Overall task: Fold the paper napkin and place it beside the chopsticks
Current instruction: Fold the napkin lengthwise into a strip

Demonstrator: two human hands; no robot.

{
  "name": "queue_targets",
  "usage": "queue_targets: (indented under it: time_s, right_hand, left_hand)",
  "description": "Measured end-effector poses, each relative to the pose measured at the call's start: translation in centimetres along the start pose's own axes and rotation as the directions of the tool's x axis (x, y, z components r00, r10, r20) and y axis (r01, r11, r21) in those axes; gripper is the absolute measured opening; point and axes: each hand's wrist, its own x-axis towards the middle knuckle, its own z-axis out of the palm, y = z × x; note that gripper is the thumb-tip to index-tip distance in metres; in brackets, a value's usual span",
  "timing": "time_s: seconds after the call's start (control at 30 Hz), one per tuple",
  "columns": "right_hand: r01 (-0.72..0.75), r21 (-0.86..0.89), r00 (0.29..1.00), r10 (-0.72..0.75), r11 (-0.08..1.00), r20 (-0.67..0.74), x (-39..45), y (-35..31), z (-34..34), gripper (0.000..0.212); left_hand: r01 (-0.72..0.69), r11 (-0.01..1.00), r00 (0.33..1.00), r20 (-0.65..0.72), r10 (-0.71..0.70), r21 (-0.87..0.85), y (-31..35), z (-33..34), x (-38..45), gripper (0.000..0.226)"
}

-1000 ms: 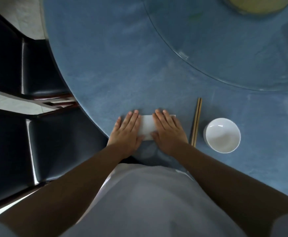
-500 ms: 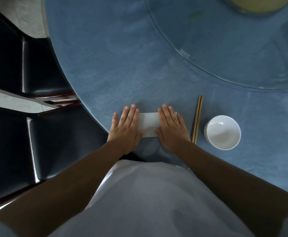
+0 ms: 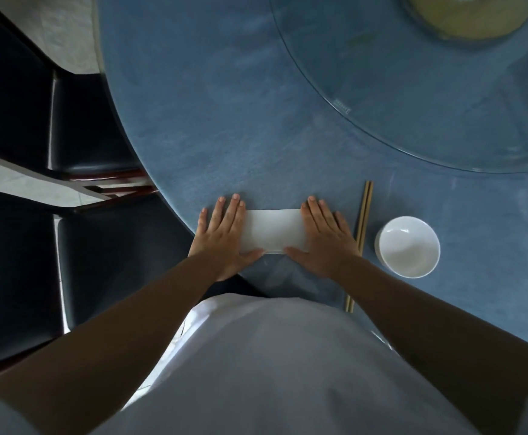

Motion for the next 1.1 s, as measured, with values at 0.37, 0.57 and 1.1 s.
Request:
queue_targets:
  time_s: [0.37,0.57,1.1]
  right_hand:
    - [-0.071,0.191,0.985,0.100,0.979,-0.144,2.5,1.5,-2.7,0.027]
    - [-0.052,0.244,0.997,0.066,0.968,-0.048,3.3,2.0,-3.6,0.004]
    - [0.067,0.327,0.993,-0.096,0.943,0.071,4.2,1.2,-5.1,0.014]
  left_hand:
    - [0.024,0.943,0.969,-0.224,-0.104,-0.333,0.7,-2.2,2.3,0.018]
    - [0.086,0.893,0.982,-0.113,-0.151,-0.442,0.3,-2.7,2.6,0.023]
    - [0.333,0.473,0.932,0.208,-0.297,-0.816,-1.5,-4.3,1.9,0.022]
